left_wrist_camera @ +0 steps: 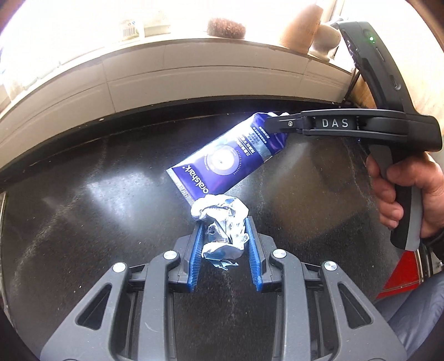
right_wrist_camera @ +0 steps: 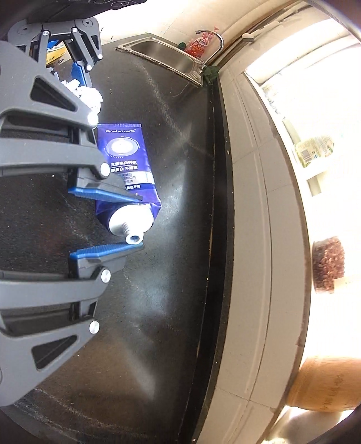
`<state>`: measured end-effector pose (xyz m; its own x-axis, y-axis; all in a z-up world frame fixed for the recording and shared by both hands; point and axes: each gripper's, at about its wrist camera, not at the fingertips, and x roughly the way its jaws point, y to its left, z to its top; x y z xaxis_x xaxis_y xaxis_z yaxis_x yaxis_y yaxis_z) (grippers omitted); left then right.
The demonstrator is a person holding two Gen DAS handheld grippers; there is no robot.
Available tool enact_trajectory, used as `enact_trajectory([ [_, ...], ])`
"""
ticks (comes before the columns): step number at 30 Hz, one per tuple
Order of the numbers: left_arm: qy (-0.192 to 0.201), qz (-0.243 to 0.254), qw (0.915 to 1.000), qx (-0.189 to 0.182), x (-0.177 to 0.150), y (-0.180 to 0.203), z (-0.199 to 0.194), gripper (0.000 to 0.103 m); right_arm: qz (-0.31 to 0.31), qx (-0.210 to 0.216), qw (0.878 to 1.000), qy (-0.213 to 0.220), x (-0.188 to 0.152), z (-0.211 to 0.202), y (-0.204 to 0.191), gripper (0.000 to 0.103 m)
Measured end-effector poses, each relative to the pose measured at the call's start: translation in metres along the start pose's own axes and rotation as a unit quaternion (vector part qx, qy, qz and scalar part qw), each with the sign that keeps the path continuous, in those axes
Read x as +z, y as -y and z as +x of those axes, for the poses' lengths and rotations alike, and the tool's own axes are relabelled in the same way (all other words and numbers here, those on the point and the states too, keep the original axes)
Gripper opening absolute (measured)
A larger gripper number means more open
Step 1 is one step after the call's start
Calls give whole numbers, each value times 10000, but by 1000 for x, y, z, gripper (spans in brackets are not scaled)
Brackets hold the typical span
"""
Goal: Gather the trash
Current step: 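Carry the foil and toothpaste tube to the bin and open both tools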
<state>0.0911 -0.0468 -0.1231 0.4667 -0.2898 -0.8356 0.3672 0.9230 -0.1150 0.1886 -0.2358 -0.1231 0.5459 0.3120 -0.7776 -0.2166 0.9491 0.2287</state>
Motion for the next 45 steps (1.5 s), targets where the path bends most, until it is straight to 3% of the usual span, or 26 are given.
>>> enact_trajectory([
  [5, 146, -111, 9997, 164, -10, 0, -15, 29, -88, 20, 10000, 15, -5, -9, -10, 28],
  [11, 506, -540, 9962, 449, -22, -20, -69, 29, -456, 194, 9988, 45, -3, -14, -53, 28],
  [15, 776, -1063, 9877, 842, -43, -52, -111, 29, -891, 496, 9948, -30, -1, -8, -105, 28],
  [17, 891, -1404, 9794, 1143, -62, -74, -138, 29, -1174, 712, 9905, -107, -3, -2, -139, 28],
  [21, 1014, -2155, 9547, 1783, -110, -120, -185, 29, -1792, 1190, 9761, -319, -15, 12, -222, 28],
  [25, 993, -3003, 9170, 2429, -185, -162, -233, 29, -2478, 1714, 9512, -660, -45, 28, -314, 28],
  [27, 946, -3382, 8970, 2682, -225, -179, -253, 29, -2845, 1970, 9342, -870, -66, 37, -362, 28],
  [30, 804, -4036, 8587, 3055, -298, -206, -284, 29, -3372, 2284, 9061, -1151, -104, 45, -427, 28],
  [34, 633, -4646, 8210, 3258, -373, -228, -297, 29, -4110, 2514, 8630, -1523, -164, 58, -507, 28],
  [37, 500, -4931, 8038, 3290, -426, -247, -289, 29, -4570, 2543, 8337, -1775, -207, 75, -549, 28],
  [45, 196, -5542, 7825, 2830, -516, -306, -215, 29, -5531, 2243, 7722, -2180, -316, 128, -601, 28],
])
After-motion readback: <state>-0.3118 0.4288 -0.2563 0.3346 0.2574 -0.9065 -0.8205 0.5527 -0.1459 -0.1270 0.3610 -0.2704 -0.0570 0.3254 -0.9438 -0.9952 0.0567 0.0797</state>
